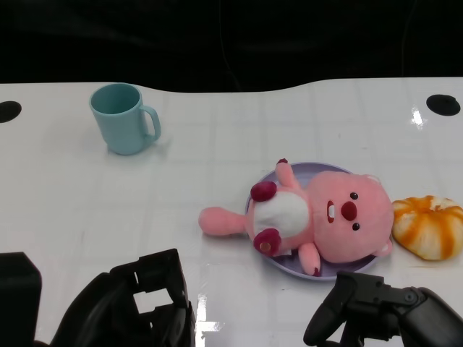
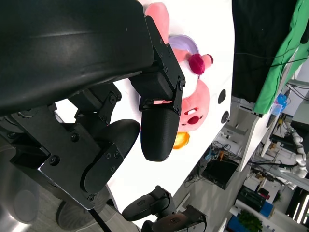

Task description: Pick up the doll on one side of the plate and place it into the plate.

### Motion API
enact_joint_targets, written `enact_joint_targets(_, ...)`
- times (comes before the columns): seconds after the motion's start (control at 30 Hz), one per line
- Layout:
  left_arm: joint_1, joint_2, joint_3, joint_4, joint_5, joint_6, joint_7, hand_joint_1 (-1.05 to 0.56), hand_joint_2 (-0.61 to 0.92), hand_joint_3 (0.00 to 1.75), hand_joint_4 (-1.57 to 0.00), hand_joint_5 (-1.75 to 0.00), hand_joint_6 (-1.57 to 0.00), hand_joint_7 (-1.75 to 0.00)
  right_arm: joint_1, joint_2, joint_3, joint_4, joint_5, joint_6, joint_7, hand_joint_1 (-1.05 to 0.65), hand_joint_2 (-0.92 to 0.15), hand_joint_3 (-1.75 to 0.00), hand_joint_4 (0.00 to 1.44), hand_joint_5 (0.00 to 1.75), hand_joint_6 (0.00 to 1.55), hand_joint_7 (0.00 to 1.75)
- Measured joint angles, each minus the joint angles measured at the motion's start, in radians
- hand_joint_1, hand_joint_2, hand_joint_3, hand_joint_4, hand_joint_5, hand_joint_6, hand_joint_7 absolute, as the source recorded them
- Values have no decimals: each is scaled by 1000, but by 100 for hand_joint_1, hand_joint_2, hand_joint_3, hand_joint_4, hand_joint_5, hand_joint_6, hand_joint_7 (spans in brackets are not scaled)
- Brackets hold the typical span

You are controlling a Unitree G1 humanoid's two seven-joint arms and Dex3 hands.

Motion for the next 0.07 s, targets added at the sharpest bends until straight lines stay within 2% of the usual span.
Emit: enact_joint_targets(0.07,0,4,0,8,0,-11,-15,-10,31,158,-94,-175,-82,-161,1,0,0,4,-1,-5,0,-22,-92,-32,69,156,61,127)
